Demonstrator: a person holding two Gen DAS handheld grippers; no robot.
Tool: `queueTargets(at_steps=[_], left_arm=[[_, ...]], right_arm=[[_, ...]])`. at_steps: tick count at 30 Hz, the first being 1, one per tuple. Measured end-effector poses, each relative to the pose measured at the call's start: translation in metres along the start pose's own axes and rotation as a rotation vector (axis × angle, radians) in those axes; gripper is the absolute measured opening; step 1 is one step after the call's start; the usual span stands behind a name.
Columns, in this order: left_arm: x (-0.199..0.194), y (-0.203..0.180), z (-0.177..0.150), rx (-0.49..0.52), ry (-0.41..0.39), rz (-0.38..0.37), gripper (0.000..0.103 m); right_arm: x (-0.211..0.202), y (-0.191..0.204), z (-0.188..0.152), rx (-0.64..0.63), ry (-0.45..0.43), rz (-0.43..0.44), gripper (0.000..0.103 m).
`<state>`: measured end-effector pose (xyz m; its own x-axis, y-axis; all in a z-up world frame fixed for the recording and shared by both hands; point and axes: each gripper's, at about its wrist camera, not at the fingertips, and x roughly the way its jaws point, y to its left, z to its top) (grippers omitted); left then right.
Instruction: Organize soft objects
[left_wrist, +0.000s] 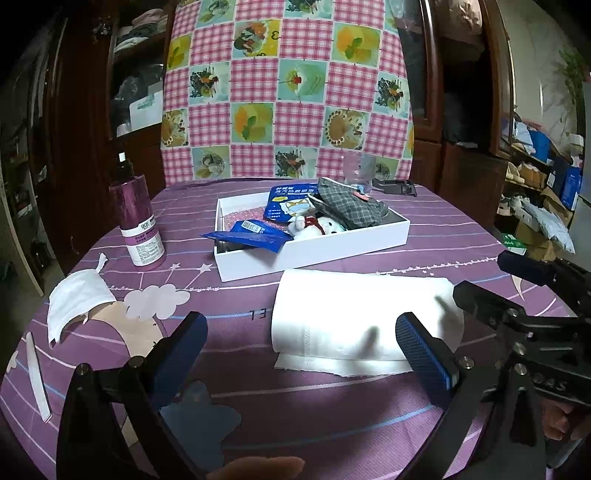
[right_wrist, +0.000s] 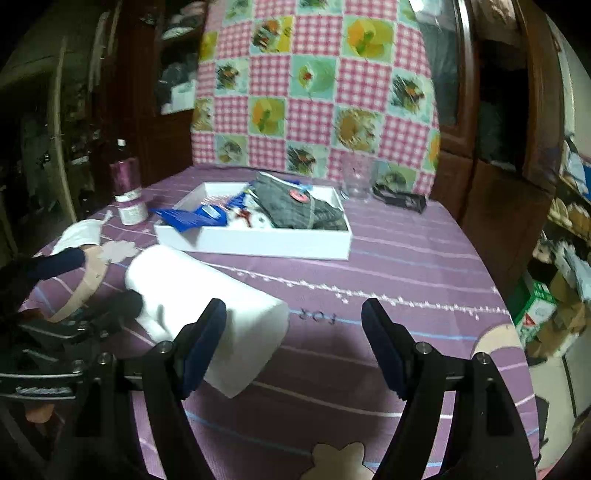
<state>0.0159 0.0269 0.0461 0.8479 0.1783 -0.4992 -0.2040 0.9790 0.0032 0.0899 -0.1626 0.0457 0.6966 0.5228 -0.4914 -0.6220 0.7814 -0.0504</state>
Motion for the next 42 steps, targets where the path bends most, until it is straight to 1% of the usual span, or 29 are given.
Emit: queueTargets(at_steps=[2,5,6,7,9,11,16,17,25,42], left_arm=[[-0.001,0.002,0.000,-0.010,-0.011,0.008,0.103],[0.000,0.004,0.001,-0.019,-0.008,0.009,0.103],[0.000,0.004,0.001,-0.020,-0.006,0.009,0.103],[0.001,0.004,0.001,-0.020,-0.003,0.008,0.103],[0.001,0.003,0.000,-0.019,-0.002,0.009,0.103],[0.001,0.003,0.000,-0.014,0.000,0.008,0.103],[0.002,0.005,0.000,-0.017,0.004,0.011,0.103],[0.002,0.005,0.000,-0.019,0.006,0.012,0.103],[0.003,0.006,0.000,-0.024,0.012,0.014,0.103],[0.004,0.006,0.000,-0.021,0.007,0.017,0.103]], right_arm=[[0.005,-0.002,0.001,0.012,0.044,0.035,0.075],[0.021,-0.011,-0.001,0.090,0.156,0.140,0.075],[0.025,-0.012,-0.003,0.100,0.181,0.140,0.075],[0.026,-0.013,-0.005,0.108,0.188,0.144,0.076],[0.026,-0.013,-0.006,0.111,0.188,0.143,0.076],[0.024,-0.009,-0.006,0.093,0.182,0.123,0.076],[0.015,0.010,-0.008,-0.048,0.139,0.011,0.076],[0.015,0.010,-0.007,-0.058,0.138,0.004,0.076],[0.015,0.002,-0.007,0.004,0.174,0.040,0.076],[0.016,-0.001,-0.007,0.015,0.180,0.047,0.076]])
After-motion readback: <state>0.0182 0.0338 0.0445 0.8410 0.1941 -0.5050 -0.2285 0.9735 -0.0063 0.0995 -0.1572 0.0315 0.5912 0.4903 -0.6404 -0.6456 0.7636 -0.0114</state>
